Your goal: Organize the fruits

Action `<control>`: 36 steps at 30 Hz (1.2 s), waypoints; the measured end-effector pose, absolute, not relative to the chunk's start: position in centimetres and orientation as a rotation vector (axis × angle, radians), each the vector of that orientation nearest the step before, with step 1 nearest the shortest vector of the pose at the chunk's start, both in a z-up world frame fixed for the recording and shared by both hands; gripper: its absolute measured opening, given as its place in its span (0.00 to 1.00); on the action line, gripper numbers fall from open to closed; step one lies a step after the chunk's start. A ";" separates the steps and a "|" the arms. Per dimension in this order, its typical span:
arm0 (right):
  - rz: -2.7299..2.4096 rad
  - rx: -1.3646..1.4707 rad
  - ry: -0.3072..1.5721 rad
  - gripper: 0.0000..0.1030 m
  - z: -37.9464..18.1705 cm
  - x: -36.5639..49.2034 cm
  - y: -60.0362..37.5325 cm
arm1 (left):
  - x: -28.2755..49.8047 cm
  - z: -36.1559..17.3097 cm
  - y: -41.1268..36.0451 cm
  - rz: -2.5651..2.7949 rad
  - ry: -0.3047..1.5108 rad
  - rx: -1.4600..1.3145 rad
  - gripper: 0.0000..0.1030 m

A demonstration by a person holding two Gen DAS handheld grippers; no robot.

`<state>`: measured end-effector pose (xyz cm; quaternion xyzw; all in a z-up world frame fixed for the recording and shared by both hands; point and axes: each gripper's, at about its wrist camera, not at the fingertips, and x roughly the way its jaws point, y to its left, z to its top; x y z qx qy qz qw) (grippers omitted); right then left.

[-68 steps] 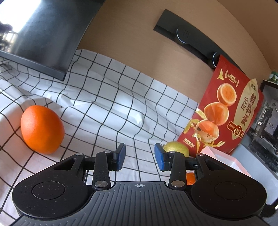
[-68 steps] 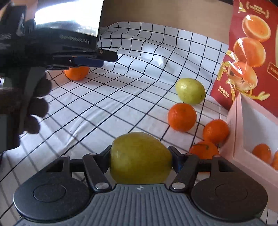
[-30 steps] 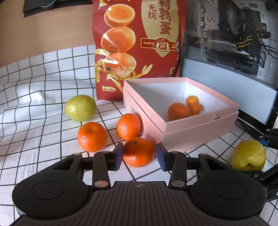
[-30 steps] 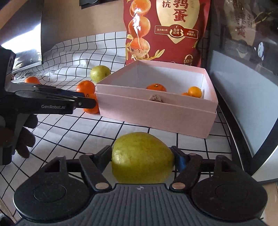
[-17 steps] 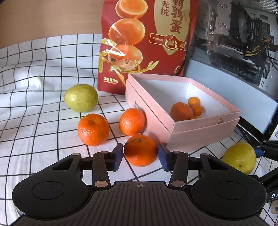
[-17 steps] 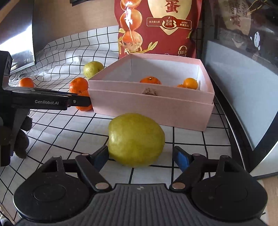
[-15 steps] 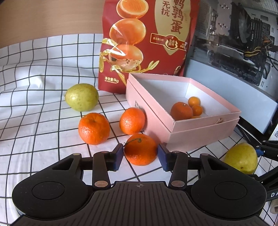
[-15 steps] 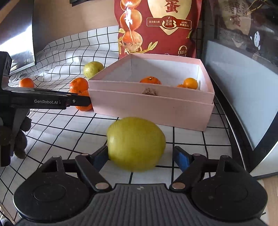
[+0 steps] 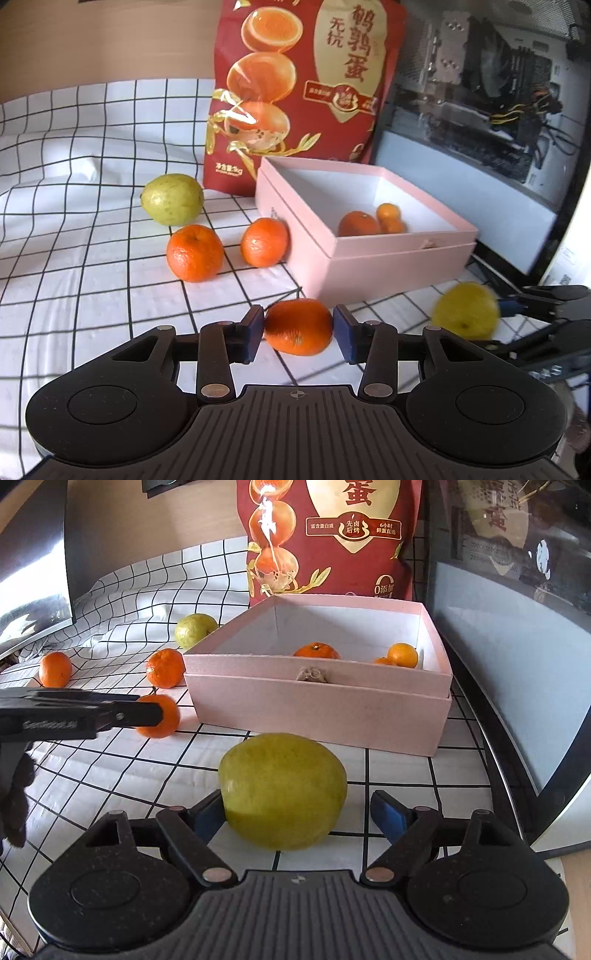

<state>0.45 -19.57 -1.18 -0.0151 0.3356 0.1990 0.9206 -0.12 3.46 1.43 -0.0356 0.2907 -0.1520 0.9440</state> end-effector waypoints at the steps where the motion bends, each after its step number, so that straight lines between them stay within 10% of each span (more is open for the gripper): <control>1: 0.408 -0.031 0.690 0.82 -1.2 0.5 -19.6 | -0.6 1.6 3.4 -0.316 0.589 -0.076 0.44; 36: 0.405 -0.045 0.697 0.85 -0.9 0.5 -19.3 | -4.6 2.1 3.3 -0.318 0.488 -0.109 0.44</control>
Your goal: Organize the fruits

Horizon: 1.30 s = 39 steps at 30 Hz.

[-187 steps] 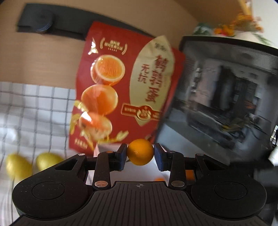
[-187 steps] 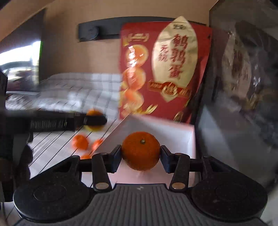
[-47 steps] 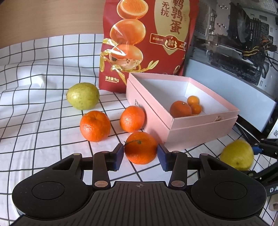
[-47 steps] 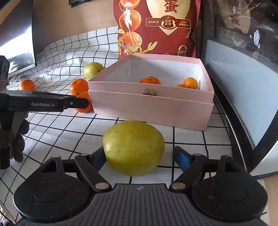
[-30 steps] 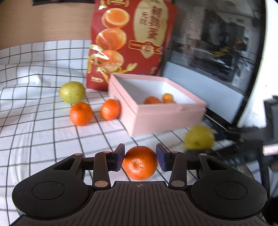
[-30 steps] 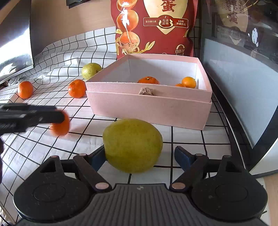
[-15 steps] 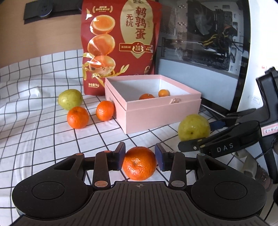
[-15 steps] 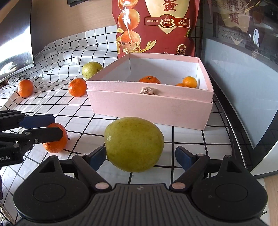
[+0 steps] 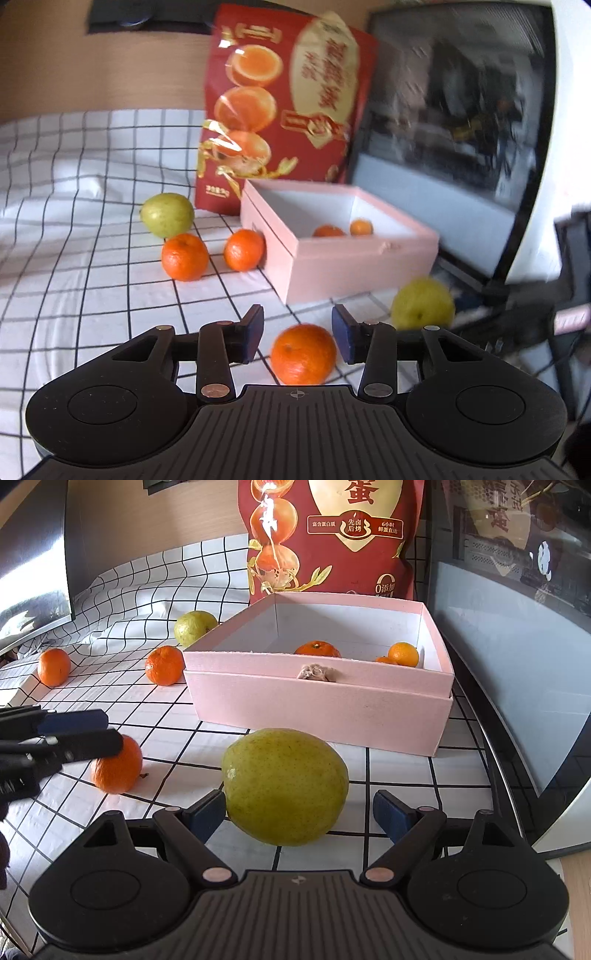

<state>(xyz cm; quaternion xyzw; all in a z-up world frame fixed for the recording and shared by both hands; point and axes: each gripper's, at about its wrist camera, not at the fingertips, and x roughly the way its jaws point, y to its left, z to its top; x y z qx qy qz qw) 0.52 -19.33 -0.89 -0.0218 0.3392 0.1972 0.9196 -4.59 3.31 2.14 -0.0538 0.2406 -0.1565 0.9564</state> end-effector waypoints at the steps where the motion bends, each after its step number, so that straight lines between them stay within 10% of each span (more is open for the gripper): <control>1: 0.405 -0.045 0.697 0.85 -0.9 0.5 -19.4 | -4.6 2.4 4.0 -0.307 0.478 -0.145 0.44; 39: 0.400 -0.040 0.699 0.85 -0.7 0.5 -19.4 | -5.0 1.3 5.9 -0.056 0.474 0.016 0.44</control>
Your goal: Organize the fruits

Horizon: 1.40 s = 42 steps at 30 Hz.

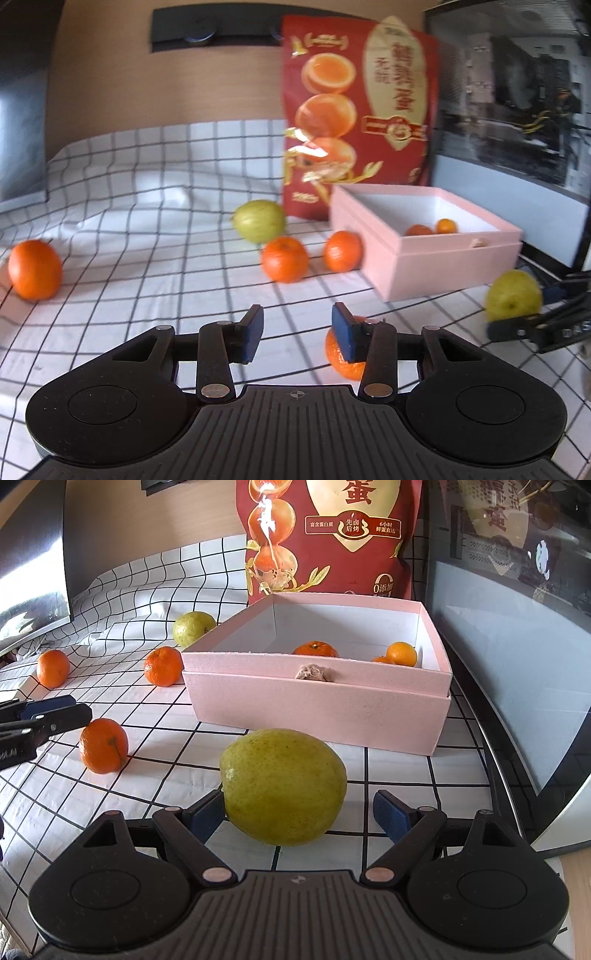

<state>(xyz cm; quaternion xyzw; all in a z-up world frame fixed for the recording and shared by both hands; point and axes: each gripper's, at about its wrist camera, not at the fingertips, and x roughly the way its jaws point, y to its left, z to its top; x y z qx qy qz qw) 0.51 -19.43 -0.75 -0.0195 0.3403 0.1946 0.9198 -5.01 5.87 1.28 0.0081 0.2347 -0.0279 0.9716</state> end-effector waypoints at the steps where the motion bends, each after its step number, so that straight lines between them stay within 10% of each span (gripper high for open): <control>1: 0.400 -0.041 0.700 0.85 -0.7 0.5 -19.4 | -4.9 1.2 6.1 -0.052 0.478 0.012 0.44; 42: 0.399 -0.046 0.704 0.87 -0.7 0.5 -19.3 | -2.6 -0.2 4.1 -0.099 0.607 0.025 0.51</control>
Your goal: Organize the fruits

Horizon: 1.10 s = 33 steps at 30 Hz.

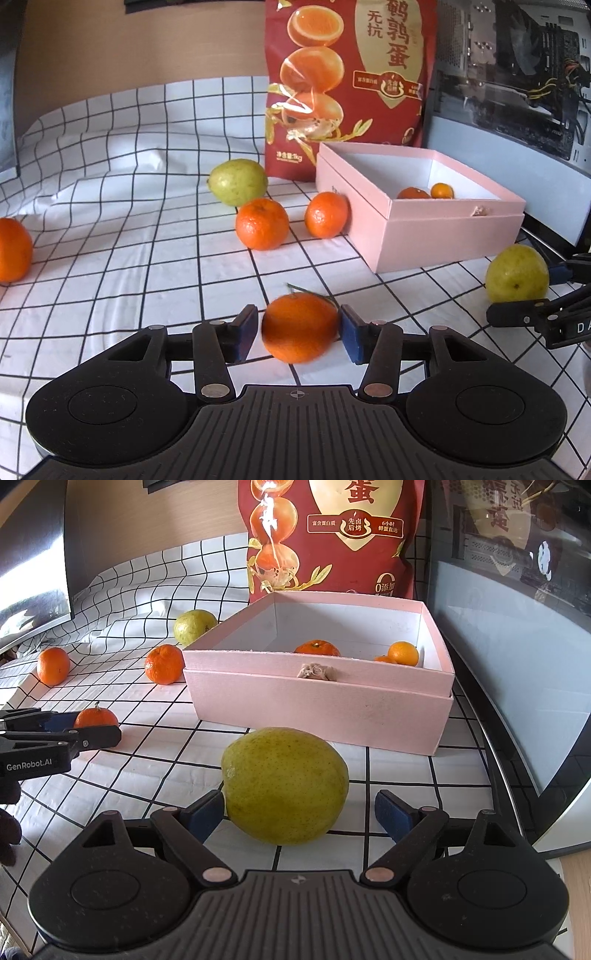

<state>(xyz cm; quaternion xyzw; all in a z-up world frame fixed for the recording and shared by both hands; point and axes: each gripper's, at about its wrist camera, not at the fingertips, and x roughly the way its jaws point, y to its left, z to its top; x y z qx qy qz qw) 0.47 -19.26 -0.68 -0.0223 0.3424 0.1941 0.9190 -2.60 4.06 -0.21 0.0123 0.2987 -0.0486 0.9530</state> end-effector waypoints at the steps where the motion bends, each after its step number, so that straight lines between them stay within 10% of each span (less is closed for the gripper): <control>1: 0.399 -0.045 0.704 0.87 -0.7 0.5 -19.3 | -2.6 -0.2 4.1 -0.099 0.606 0.022 0.51; 33: 0.493 -0.001 0.796 0.95 1.9 0.5 -18.8 | -5.2 -0.6 1.8 -0.162 0.581 -0.057 0.48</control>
